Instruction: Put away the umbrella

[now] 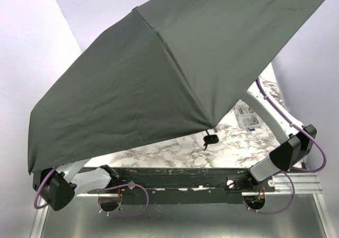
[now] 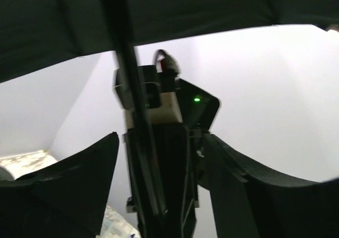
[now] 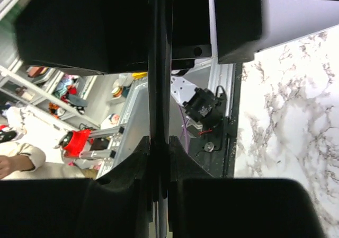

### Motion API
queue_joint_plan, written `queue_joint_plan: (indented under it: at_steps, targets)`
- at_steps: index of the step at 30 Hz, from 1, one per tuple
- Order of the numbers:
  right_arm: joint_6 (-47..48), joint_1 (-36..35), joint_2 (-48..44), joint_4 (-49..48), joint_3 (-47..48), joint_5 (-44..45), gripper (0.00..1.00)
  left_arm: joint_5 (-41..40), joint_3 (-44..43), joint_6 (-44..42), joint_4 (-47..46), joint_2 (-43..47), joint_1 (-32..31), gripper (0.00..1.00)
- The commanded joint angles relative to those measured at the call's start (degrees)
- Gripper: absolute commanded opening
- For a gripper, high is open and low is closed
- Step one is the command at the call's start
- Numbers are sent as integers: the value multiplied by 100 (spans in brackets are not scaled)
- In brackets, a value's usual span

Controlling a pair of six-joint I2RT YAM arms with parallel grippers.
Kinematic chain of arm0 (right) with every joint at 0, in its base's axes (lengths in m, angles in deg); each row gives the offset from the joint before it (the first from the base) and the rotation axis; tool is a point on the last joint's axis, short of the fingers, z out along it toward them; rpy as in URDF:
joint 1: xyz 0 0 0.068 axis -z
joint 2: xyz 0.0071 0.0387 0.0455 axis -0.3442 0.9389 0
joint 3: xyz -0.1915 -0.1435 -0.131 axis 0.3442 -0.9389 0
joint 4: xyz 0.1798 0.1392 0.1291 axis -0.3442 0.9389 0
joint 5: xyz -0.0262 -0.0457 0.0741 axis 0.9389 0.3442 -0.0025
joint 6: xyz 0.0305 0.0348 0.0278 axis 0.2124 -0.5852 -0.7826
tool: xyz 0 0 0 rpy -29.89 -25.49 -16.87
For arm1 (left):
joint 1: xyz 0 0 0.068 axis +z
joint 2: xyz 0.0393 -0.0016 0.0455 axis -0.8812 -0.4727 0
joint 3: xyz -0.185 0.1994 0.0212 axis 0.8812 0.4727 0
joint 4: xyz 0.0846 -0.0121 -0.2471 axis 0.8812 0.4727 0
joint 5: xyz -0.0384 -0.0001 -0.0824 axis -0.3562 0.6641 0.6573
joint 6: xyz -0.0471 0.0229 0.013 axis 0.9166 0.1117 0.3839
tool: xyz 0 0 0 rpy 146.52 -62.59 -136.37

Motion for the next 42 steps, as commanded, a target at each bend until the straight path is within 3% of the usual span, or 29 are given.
queue_joint_plan:
  at_steps: [1,2,4,6,9,10,12,16,21,23,28,29,31,32,34,35,37,38,40,42]
  targets:
    - [-466,18,-333,-1045,-115,-529,1,923,-332,298,-993,-255,71,53]
    - [-454,17,-348,-1055,-146,-535,1,1007,-387,349,-1052,-313,92,32]
    - [-427,29,-365,-1065,-180,-507,1,1180,-462,403,-1154,-416,122,1]
    - [-242,51,-380,-896,-174,-324,3,1103,-499,325,-890,-375,126,0]
    - [1850,101,-390,1395,429,736,45,490,-873,-502,748,-74,-58,0]
    - [2229,98,-390,1762,550,1106,55,119,-1032,-799,1364,24,-181,0]
    - [2576,105,-376,2073,734,1525,62,-537,-1368,-1130,2218,84,-414,0]
    - [2412,86,-241,1912,884,1433,64,-1587,-2019,-1481,3251,-113,-812,0]
    - [2251,27,-124,1761,938,1639,60,-2325,-2435,-1828,3533,-401,-1164,0]
    - [2124,26,-104,1651,927,1673,56,-2424,-2522,-1899,3534,-489,-1232,0]
    - [1669,26,-68,1248,822,1418,55,-2399,-2622,-1935,3499,-651,-1307,0]
    - [1570,27,-60,1155,792,1345,48,-2390,-2622,-1926,3499,-655,-1316,0]
    - [1381,26,-81,969,710,1198,10,-2343,-2601,-1926,3487,-656,-1317,0]
    - [1227,26,-92,809,638,1081,1,-2294,-2537,-1926,3398,-611,-1317,0]
    - [858,35,-148,412,436,795,1,-2061,-2201,-1862,2960,-449,-1297,0]
    - [608,35,-171,174,318,630,1,-1801,-1962,-1795,2700,-328,-1233,13]
    - [119,63,-227,-393,71,354,1,-1248,-1423,-1441,2002,-76,-1016,51]
    - [-199,70,-264,-647,-62,205,1,-828,-1169,-1203,1652,18,-808,64]
    - [-785,79,-292,-1399,-283,-46,1,97,-682,-531,908,125,-323,80]
    - [-1703,79,-311,-2581,-600,-251,1,841,-317,60,-3,99,87,84]
